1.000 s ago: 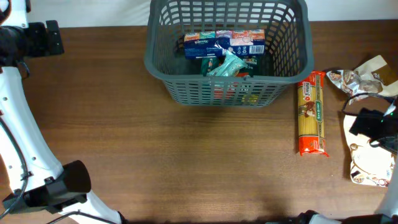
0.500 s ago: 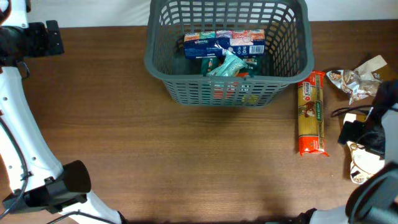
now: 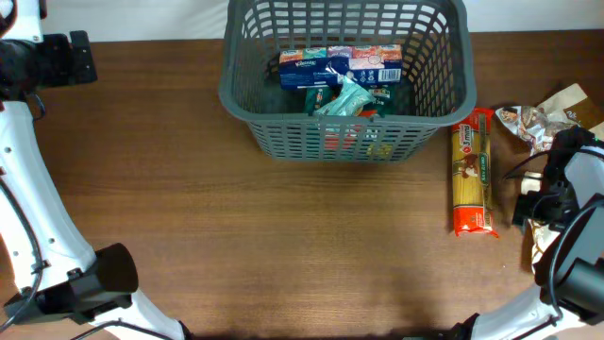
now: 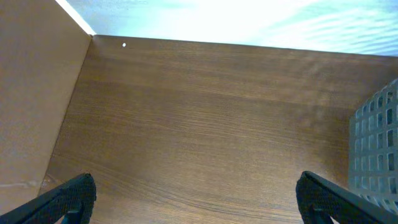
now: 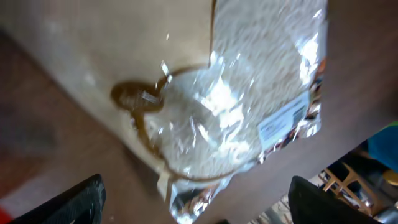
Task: Pack container
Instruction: 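Move the right gripper down onto the white Pantree bag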
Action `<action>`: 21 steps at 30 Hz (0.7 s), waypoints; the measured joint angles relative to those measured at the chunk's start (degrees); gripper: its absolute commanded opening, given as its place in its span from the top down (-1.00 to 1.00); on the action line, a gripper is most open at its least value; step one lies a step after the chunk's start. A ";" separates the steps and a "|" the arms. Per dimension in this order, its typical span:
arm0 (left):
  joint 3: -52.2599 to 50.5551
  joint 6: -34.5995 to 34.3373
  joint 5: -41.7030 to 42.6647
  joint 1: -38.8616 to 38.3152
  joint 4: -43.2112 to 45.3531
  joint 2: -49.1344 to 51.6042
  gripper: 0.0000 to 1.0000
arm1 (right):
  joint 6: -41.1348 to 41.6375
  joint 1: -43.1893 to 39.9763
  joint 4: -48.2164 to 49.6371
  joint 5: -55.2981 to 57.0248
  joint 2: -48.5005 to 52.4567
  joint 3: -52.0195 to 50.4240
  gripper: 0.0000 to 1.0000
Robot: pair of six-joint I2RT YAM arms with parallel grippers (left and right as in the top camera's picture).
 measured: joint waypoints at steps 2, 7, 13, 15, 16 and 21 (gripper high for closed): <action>0.00 0.00 0.00 0.00 0.00 0.00 -0.99 | -0.13 0.00 0.83 0.42 0.35 0.00 -0.77; 0.00 0.00 0.00 0.00 -0.02 0.00 -0.99 | -0.24 0.00 1.51 0.57 1.38 0.00 -0.79; 0.00 0.00 0.00 0.00 -0.02 0.00 -0.99 | -1.22 0.00 1.64 0.11 3.48 0.00 -0.80; 0.00 0.00 0.00 0.00 0.00 0.00 -0.98 | -1.49 0.00 2.16 0.11 4.11 0.00 -0.79; 0.00 0.00 0.00 0.00 -0.02 0.00 -0.99 | -1.51 0.00 2.32 0.11 4.42 0.00 -0.79; 0.00 0.00 0.00 0.00 -0.02 0.00 -0.98 | -1.92 0.00 2.97 0.39 5.49 0.04 -0.68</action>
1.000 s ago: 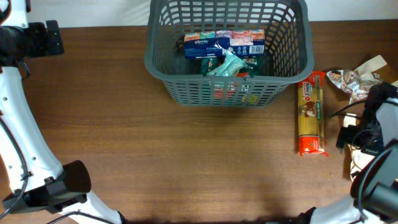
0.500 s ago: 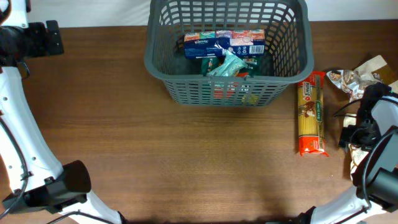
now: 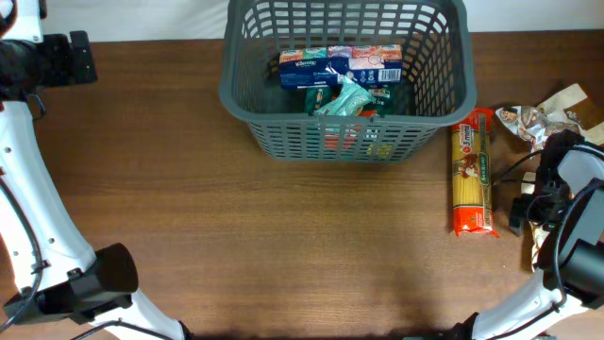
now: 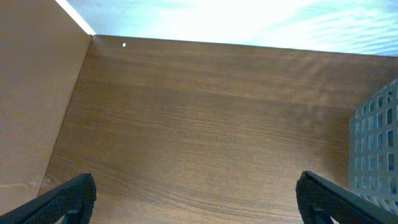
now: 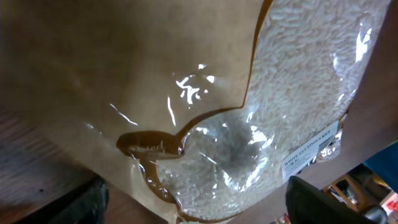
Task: Pack container
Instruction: 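Move the right gripper down onto the white Pantree bag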
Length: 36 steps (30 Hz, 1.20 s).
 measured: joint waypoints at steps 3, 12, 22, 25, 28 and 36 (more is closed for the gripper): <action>0.00 0.00 0.00 0.00 0.00 0.00 -0.99 | -0.17 0.02 0.55 0.33 0.33 0.04 -0.62; 0.00 0.00 0.00 0.00 -0.02 0.00 -0.99 | -1.27 0.17 0.15 2.43 2.82 2.01 -0.52; 0.00 0.00 0.00 0.00 -0.02 0.00 -0.99 | -1.86 0.33 -0.24 2.29 3.52 2.54 -0.39; 0.00 0.00 0.00 0.00 -0.04 0.00 -0.98 | -1.92 0.24 -0.50 1.01 3.67 2.62 -0.29; 0.00 0.00 0.00 0.00 -0.02 0.00 -0.98 | -1.73 0.20 -0.72 -0.02 3.78 2.73 -0.21; 0.00 0.00 0.00 0.00 -0.02 0.00 -0.99 | -1.40 -0.42 -1.18 -2.58 3.93 2.95 0.07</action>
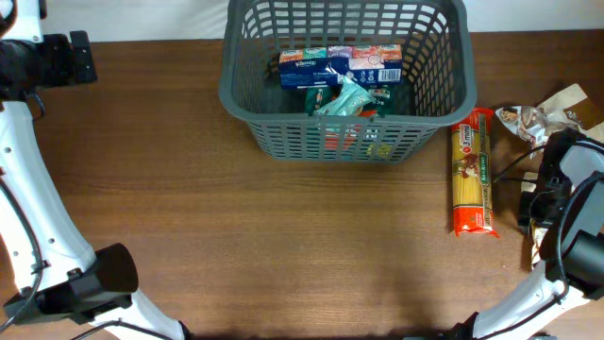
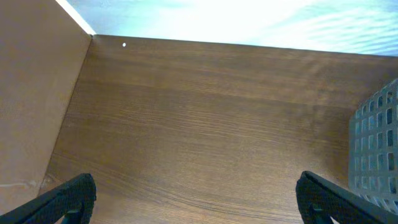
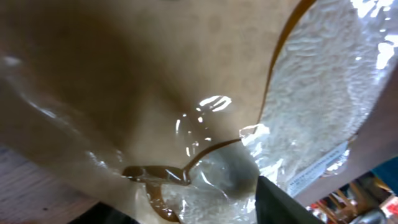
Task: Pack container
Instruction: 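Move the right gripper down onto the white Pantree bag, then grasp the Pantree bag and lift it over the basket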
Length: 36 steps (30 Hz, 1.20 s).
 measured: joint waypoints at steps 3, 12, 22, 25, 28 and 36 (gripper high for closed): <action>0.00 0.00 0.00 0.00 -0.02 0.00 -0.99 | 0.28 -0.02 -0.09 -1.36 0.07 0.00 0.23; 0.00 0.00 0.00 0.00 -0.02 0.00 -0.99 | 0.81 -0.76 0.24 -3.87 0.24 0.00 0.92; 0.00 0.00 0.00 0.00 -0.02 0.00 -0.99 | 1.75 -1.95 -2.67 -9.07 1.33 3.34 0.92; 0.00 0.00 0.00 0.00 -0.02 0.00 -0.99 | 1.90 -2.10 -4.50 -14.82 1.86 6.05 0.93; 0.00 0.00 0.00 0.00 -0.02 0.00 -0.98 | 1.95 -1.88 -6.84 -22.88 2.29 10.49 0.93; 0.00 0.00 0.00 0.00 -0.04 0.00 -0.98 | 3.87 -1.42 -18.38 -35.19 0.22 32.59 0.92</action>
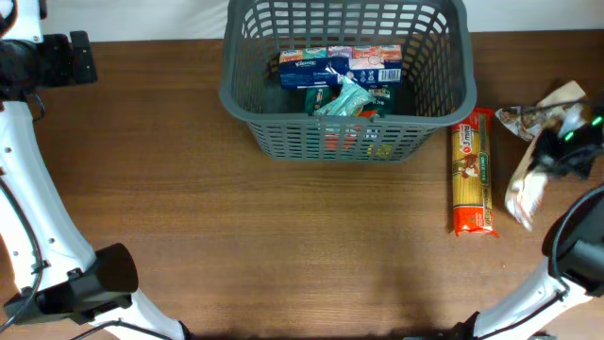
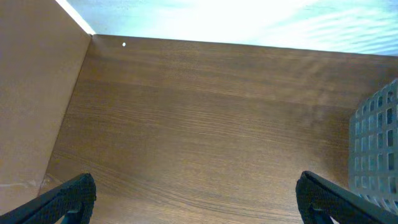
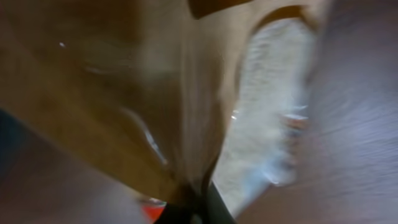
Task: Pack container
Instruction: 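Grasp the Pantree bag and lift it over the basket, then release the Pantree bag into the basket and withdraw right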
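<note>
The grey basket (image 1: pixel 344 71) stands at the back middle with tissue packs and snack bags inside. A bag of white rice (image 1: pixel 525 194), tan with a clear window, hangs lifted off the table at the right, pinched by my right gripper (image 1: pixel 557 151). In the right wrist view the rice bag (image 3: pixel 186 106) fills the frame, blurred, and the gripper (image 3: pixel 193 208) is shut on its fold. My left gripper (image 2: pixel 196 196) is open over bare wood at the far left, holding nothing.
A long spaghetti packet (image 1: pixel 473 172) lies right of the basket. A crumpled foil snack bag (image 1: pixel 528 118) and a tan packet (image 1: pixel 568 94) lie at the right edge. In the left wrist view the basket's corner (image 2: pixel 376 143) shows at the right.
My right gripper has shut on the rice bag and lifted it; the bag now hangs above the table just right of the spaghetti. The left arm has not moved.
My right gripper hovered open over the rice bag at the table's right edge, then came lower and closer onto it over the following moments. Now it is shut on the bag and holds it off the table. The left arm stayed still throughout.
</note>
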Action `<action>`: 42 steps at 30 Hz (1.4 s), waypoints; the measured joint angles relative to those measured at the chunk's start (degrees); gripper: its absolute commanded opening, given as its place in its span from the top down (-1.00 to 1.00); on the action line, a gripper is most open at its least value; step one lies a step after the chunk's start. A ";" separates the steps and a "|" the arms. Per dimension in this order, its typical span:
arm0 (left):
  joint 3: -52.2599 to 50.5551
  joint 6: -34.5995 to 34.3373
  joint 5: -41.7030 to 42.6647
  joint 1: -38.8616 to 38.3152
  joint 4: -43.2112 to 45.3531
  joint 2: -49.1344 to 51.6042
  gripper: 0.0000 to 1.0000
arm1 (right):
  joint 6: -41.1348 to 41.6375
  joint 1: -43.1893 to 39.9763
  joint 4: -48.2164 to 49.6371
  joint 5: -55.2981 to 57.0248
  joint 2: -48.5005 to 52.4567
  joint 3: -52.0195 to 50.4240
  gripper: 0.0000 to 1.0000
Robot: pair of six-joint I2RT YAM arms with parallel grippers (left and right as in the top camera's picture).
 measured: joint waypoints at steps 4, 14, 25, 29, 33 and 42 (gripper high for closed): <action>0.00 0.00 0.00 0.00 0.00 0.00 -0.99 | 1.05 0.83 -7.04 -3.15 -3.04 15.26 0.92; 0.00 0.00 0.00 0.00 0.00 0.00 -0.99 | 1.90 13.11 -17.68 -6.64 -7.96 49.70 0.92; 0.00 0.00 0.00 0.00 0.00 0.00 -0.99 | -3.08 35.45 -13.09 -7.56 -7.48 57.46 0.93; 0.00 0.00 0.00 0.00 0.00 0.00 -0.99 | -5.49 38.84 -9.14 -7.56 -5.73 57.46 0.92; 0.00 0.00 0.00 0.00 0.00 0.00 -0.98 | -6.60 39.43 -6.45 -7.52 -2.29 57.46 0.92; 0.00 0.00 0.00 0.00 0.00 0.00 -0.98 | -7.13 39.95 -6.10 -7.50 10.75 57.46 0.92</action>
